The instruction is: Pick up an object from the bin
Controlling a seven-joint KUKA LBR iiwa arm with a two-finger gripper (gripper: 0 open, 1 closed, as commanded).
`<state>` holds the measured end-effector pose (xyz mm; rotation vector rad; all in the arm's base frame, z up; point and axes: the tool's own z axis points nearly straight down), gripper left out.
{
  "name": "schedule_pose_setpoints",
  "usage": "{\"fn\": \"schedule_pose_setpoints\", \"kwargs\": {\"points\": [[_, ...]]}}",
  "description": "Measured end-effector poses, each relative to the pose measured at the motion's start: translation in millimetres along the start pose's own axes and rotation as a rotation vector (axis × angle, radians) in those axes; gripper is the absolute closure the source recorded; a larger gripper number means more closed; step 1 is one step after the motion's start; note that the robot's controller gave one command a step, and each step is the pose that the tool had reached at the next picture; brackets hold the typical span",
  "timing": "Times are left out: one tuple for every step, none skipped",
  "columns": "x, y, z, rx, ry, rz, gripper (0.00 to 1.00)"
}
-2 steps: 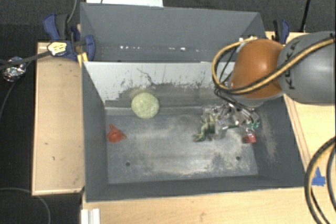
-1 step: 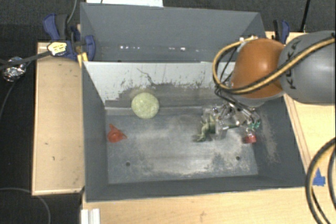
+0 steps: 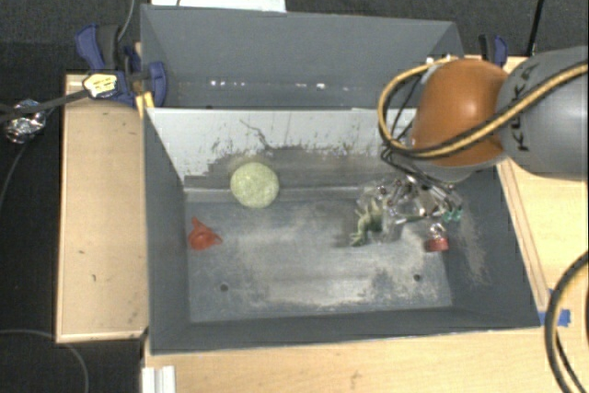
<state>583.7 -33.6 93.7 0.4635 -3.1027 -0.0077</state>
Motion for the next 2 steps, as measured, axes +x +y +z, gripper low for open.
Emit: {"fn": "schedule_pose_setpoints", "kwargs": {"points": [[-2.3, -1, -22, 0.004, -0.009, 0.002, 1.0], [-3.3, -1, -33, 0.005, -0.013, 0.004, 1.0]]}}
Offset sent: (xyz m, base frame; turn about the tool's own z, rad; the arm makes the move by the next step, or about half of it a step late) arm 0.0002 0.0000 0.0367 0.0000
